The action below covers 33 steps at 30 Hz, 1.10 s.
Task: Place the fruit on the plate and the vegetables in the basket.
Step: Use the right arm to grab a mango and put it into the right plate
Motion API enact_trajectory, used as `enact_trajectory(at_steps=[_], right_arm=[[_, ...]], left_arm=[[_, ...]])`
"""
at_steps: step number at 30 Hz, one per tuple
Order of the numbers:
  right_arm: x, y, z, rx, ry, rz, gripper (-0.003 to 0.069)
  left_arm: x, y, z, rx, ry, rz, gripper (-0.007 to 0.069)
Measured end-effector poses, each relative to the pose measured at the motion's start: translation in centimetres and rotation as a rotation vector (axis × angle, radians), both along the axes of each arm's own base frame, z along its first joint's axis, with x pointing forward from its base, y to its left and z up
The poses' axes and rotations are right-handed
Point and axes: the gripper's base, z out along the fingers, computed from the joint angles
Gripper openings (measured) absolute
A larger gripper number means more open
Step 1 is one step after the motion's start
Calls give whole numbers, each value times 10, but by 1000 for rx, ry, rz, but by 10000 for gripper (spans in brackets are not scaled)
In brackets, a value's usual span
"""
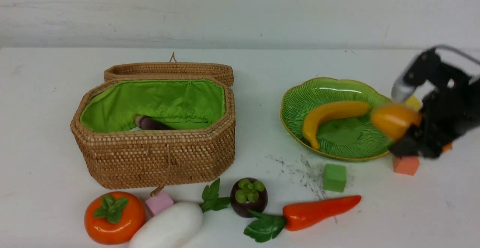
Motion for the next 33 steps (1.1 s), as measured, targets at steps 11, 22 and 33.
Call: enact_trajectory(at_steps=[11,22,33], right_arm=[[81,7,-12,241,-109,-175,593],[115,-8,-124,225,159,-403,593],[103,-20,-69,189,45,-437,680]], left_arm=[[0,0,0,0,0,0,239],[0,0,0,0,0,0,239],[0,0,0,0,0,0,239]])
